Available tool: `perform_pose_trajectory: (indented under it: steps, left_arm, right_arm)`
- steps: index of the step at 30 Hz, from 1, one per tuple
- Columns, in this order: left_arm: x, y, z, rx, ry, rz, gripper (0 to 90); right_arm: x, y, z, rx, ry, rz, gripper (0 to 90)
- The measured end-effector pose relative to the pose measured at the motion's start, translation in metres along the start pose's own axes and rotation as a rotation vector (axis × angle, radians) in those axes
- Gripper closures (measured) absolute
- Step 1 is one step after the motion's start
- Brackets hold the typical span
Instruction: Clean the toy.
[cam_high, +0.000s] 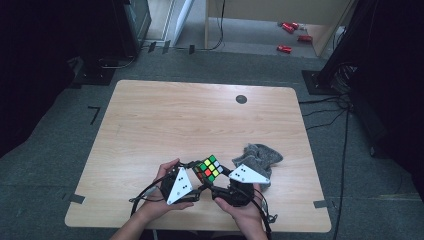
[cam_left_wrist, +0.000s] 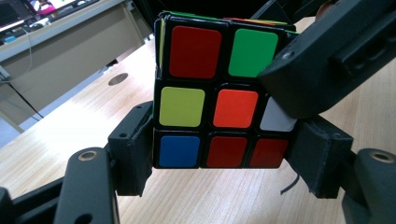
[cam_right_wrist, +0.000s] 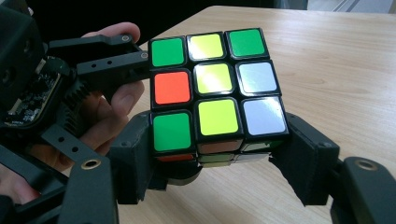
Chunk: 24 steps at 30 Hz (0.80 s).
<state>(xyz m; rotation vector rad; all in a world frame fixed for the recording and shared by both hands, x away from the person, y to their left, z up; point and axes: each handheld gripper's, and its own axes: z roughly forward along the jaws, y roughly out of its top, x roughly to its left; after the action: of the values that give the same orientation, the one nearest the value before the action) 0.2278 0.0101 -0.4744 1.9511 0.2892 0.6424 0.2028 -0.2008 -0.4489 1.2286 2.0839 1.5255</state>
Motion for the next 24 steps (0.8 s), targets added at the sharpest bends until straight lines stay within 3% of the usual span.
perform_pose_trajectory:
  steps: [3,6,10,17,20,24]
  left_arm:
    - [-0.001,0.000,0.000,0.000,0.008,0.004,32.4]
    - [0.002,0.000,-0.001,-0.004,-0.012,-0.022,32.8]
    - [0.006,-0.002,-0.001,0.000,-0.009,-0.040,33.2]
    - [0.021,-0.009,-0.003,0.011,0.002,-0.125,33.6]
    - [0.025,-0.010,-0.005,0.005,0.003,-0.154,33.6]
    - [0.030,-0.010,-0.008,-0.007,0.006,-0.182,33.6]
  right_arm:
    - [-0.002,0.000,0.000,0.004,0.016,0.024,33.8]
    - [-0.004,0.001,0.000,-0.001,0.026,0.027,32.9]
    - [-0.005,0.004,-0.003,-0.018,0.015,-0.007,28.7]
    - [-0.009,0.015,-0.019,-0.081,0.032,-0.065,29.8]
    - [-0.016,0.018,-0.024,-0.083,-0.010,-0.080,30.7]
    - [-0.036,0.017,-0.030,-0.070,-0.129,-0.100,30.9]
